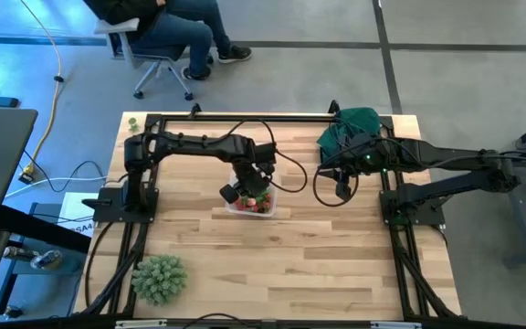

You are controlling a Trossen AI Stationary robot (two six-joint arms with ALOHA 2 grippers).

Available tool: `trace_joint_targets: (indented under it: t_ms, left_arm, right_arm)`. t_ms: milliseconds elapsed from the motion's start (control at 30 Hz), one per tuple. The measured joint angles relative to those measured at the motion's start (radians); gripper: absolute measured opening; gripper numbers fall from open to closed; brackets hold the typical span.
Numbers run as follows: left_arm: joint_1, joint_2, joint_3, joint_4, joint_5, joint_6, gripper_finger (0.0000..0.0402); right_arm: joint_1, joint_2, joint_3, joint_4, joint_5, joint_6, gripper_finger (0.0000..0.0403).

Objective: Pick and placing Produce into tupperware
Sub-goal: Put the blackberry into the transparent container

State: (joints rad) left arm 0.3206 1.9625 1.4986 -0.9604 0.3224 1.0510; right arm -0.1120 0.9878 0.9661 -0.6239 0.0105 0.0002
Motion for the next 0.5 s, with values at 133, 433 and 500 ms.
trace_joint_targets:
  t_ms: [133, 433, 500]
  left_arm:
    - [0.000, 0.000, -0.005, 0.003, -0.017, 0.000, 0.0101]
    - [0.000, 0.000, -0.005, 0.016, -0.032, -0.001, 0.0101]
    - [0.000, 0.000, -0.005, 0.018, -0.039, 0.000, 0.0101]
  right_arm:
    - [0.000, 0.000, 0.000, 0.000, 0.000, 0.000, 0.0068]
    - [0.000, 0.000, 0.000, 0.000, 0.000, 0.000, 0.0068]
    - [0.000, 0.000, 0.000, 0.000, 0.000, 0.000, 0.0068]
